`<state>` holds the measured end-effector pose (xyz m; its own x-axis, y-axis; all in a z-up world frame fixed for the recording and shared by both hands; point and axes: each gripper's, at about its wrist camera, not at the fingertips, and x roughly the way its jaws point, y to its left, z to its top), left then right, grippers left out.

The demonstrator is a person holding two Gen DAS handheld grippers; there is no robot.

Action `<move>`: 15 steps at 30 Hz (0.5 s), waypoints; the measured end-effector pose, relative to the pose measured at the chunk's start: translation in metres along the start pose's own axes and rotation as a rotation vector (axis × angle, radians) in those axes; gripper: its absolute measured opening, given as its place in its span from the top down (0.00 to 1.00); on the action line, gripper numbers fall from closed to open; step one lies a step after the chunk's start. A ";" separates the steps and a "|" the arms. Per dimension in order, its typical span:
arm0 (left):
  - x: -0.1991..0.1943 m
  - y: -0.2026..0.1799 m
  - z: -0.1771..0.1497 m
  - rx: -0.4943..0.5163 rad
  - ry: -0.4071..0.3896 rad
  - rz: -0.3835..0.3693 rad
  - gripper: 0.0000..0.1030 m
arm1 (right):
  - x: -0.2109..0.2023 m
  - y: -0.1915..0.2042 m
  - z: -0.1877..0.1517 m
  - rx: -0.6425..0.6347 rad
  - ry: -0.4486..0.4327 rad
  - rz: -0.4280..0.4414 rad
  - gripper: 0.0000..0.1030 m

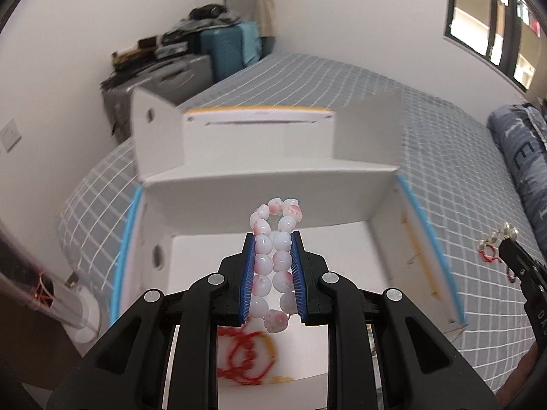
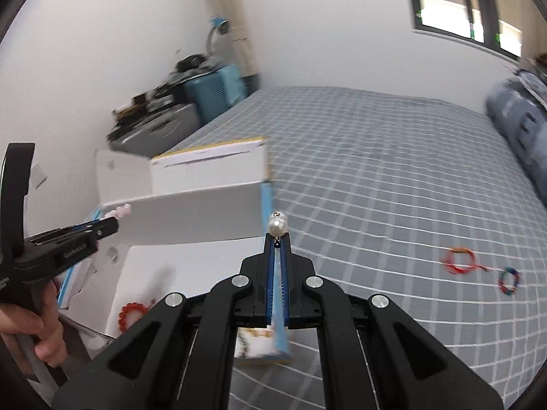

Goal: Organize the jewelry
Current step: 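Carry pink-white bracelet with left tool while right tool carries pearl string to box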

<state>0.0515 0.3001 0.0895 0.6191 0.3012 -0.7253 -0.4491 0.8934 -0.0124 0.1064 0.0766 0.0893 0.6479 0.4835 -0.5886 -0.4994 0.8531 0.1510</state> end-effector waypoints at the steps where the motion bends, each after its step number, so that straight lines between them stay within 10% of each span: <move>1: 0.003 0.006 -0.002 -0.004 0.012 0.004 0.81 | 0.004 0.008 -0.001 -0.010 0.007 0.008 0.97; 15: 0.051 0.037 -0.037 -0.024 0.211 -0.005 0.81 | 0.091 0.064 -0.020 -0.078 0.354 0.051 0.97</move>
<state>0.0428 0.3364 0.0265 0.4738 0.2184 -0.8531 -0.4636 0.8855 -0.0308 0.1218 0.1715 0.0290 0.3890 0.4157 -0.8222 -0.5770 0.8056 0.1343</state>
